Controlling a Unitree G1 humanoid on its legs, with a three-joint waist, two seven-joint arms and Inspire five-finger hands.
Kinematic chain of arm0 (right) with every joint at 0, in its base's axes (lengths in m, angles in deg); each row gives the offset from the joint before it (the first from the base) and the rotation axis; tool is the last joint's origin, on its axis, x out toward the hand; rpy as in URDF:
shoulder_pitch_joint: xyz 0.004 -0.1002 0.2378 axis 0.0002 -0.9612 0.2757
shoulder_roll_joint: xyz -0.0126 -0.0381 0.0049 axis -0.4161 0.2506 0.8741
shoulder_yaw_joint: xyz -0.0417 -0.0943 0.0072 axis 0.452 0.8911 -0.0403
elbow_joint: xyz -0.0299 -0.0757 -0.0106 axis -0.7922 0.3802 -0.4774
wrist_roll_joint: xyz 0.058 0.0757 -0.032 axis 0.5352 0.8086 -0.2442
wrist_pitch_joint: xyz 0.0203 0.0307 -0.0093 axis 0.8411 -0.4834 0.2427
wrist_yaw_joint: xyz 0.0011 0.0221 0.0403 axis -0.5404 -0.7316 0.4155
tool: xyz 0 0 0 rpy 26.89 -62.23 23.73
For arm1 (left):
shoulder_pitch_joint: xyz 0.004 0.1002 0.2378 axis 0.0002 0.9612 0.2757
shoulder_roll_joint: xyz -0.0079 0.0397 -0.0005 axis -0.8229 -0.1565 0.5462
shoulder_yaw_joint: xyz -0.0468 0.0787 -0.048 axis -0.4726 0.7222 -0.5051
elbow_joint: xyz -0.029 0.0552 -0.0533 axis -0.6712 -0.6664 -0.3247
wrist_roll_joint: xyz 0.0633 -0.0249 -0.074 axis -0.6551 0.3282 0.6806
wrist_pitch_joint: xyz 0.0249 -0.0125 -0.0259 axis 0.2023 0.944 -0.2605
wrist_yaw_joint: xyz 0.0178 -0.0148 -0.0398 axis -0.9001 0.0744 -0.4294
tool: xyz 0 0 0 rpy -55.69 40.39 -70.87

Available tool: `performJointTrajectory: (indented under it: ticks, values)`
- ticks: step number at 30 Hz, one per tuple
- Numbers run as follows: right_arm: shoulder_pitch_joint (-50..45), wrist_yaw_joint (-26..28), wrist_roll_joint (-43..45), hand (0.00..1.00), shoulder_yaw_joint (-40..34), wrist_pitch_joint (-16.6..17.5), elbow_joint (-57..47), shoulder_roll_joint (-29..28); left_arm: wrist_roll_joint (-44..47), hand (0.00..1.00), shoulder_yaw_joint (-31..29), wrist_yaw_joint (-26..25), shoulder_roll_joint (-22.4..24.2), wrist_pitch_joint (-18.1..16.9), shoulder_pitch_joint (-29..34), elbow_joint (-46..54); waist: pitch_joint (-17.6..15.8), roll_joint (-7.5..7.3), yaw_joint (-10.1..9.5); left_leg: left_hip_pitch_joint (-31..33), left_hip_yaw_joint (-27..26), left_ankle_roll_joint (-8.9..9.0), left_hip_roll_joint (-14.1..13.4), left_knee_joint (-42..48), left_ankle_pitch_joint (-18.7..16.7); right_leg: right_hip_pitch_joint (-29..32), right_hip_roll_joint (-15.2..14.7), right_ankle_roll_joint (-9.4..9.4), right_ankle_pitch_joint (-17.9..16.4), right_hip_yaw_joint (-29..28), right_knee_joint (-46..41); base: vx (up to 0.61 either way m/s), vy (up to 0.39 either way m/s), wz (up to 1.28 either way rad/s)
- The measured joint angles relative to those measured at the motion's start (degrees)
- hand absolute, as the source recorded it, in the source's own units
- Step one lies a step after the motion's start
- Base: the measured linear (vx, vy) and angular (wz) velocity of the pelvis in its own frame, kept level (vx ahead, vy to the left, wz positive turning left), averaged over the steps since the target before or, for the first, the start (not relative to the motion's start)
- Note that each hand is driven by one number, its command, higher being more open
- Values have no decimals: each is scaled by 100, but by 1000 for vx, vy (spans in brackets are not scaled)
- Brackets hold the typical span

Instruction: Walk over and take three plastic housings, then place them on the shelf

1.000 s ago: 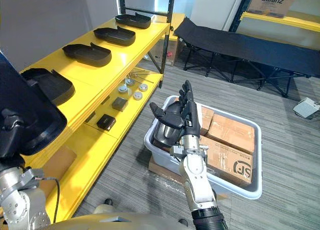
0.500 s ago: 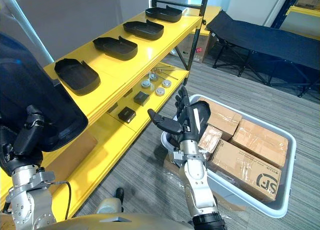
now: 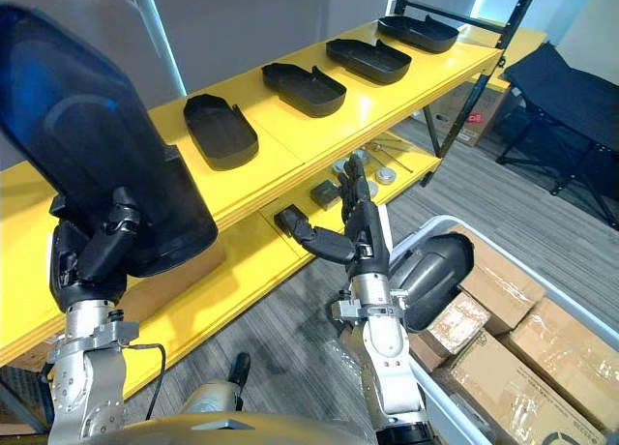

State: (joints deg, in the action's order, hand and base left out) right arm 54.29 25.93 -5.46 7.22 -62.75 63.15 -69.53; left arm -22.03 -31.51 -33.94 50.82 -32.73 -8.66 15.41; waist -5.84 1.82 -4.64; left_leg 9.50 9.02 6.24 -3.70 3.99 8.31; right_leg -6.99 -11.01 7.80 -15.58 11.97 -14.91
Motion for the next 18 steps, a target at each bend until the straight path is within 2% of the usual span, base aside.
performJointTrajectory:
  ticks: [2,6,7,9,10,11,12,14,15,16,17,18]
  values:
    - [-55,-1,2,100,39,186,-227,10,8,0,-7,-51,70,-64,9,3,-25,-38,21,-4,-145,-12,-33,130,-104,0,-24,-39,-140,16,-119,-115,-9,-5]
    - [-4,-46,13,100,88,492,-390,7,1,0,-106,-95,87,-264,25,94,-21,-65,23,41,-304,0,18,172,-156,-69,-132,-43,-198,158,-129,-64,37,20]
    - [40,-100,11,100,93,513,-387,-15,1,0,-180,-94,85,-279,24,185,-35,-134,8,105,-323,-12,88,213,-147,-118,-232,-43,-209,236,-75,17,118,39]
    - [169,-225,-3,100,86,513,-369,-75,-1,0,-359,-85,76,-389,-18,290,16,-145,-44,228,-322,-77,267,405,-192,-173,-318,-80,-276,275,-43,71,128,39]
    - [199,-328,-3,100,73,515,-353,-125,-16,0,-495,-80,71,-418,-99,334,14,-309,-98,241,-325,-197,462,505,-284,-337,-453,-202,-336,283,126,195,144,41]
    - [213,-418,-6,100,21,522,-302,-167,-24,0,-593,-83,66,-449,-132,421,93,-391,-139,234,-375,-316,665,711,-491,-527,-544,-423,-345,294,182,237,122,51]
    - [288,-482,-29,100,-28,536,-214,-140,-31,0,-668,-82,104,-509,-177,432,104,-346,-133,258,-283,-330,730,882,-616,-399,-577,-556,-144,175,-429,220,123,53]
    - [332,-572,-33,100,-89,541,-84,-188,-35,0,-730,-68,60,-512,-326,437,165,-258,-98,299,-60,-404,753,1028,-742,266,-591,-571,378,-124,-1726,198,154,64]
    - [496,-619,-34,100,-145,541,40,-268,-41,0,-897,-38,-78,-603,-451,477,123,-358,-109,204,44,-491,837,1011,-831,772,-616,-481,1062,-509,-2736,234,141,53]
    - [636,-612,-68,100,-141,545,130,-317,-45,0,-988,-48,-134,-613,-514,483,81,-432,-100,75,125,-550,873,937,-864,1033,-690,-439,1589,-618,-3233,262,96,39]
    - [739,-608,-160,100,-140,559,220,-329,-47,0,-1047,-68,-142,-613,-542,482,34,-391,-69,-11,201,-620,888,895,-878,1198,-734,-402,1614,-640,-3564,271,24,33]
    - [972,-570,-344,100,-123,566,360,-284,-43,0,-1132,-132,-109,-613,-584,469,1,-381,-10,-199,339,-771,886,887,-948,1513,-674,-547,826,-612,-3916,265,22,31]
